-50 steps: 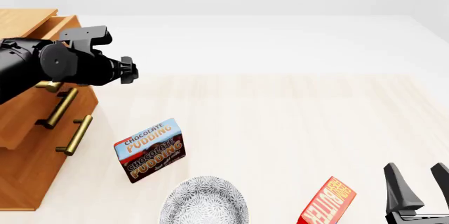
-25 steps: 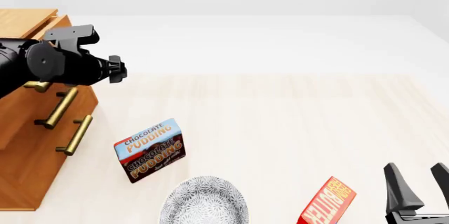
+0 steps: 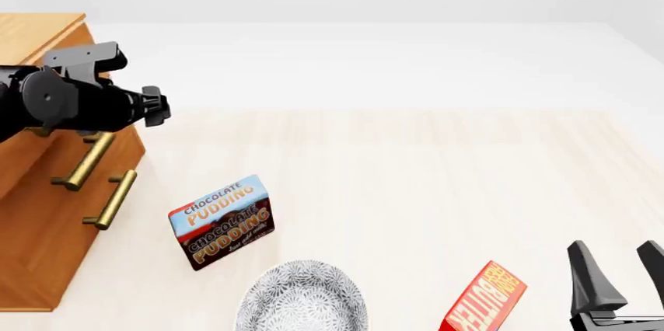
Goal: Put the butter at the front in the top drawer of the cabinet and close it.
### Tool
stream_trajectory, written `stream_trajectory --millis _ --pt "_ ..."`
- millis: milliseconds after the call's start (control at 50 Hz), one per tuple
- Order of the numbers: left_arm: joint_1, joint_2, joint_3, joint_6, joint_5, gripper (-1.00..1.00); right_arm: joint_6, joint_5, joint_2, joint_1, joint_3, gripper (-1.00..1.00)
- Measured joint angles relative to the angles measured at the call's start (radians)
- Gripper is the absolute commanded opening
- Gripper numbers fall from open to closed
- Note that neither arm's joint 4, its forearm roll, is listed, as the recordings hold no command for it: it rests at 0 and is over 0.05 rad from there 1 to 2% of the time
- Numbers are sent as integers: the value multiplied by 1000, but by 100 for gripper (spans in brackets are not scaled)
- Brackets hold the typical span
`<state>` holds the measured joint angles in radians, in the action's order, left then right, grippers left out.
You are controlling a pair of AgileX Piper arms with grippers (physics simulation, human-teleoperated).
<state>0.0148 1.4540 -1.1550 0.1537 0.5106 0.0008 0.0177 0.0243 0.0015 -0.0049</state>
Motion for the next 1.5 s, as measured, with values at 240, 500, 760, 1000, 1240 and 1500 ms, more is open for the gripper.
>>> stream_trajectory --millis 240,500,760,1000,1240,1500 --pt "-33 -17 16 -4 -8 100 0 0 0 0 0 100" --pt "-29 -20 24 -18 -7 100 0 0 0 0 0 100" --pt "13 -32 13 1 -2 100 0 0 0 0 0 100" --pt "64 -20 -38 4 20 100 0 0 0 0 0 100" --pt "95 -16 -84 -14 50 100 0 0 0 0 0 100" --pt "115 -42 -109 -44 89 100 0 0 0 0 0 100"
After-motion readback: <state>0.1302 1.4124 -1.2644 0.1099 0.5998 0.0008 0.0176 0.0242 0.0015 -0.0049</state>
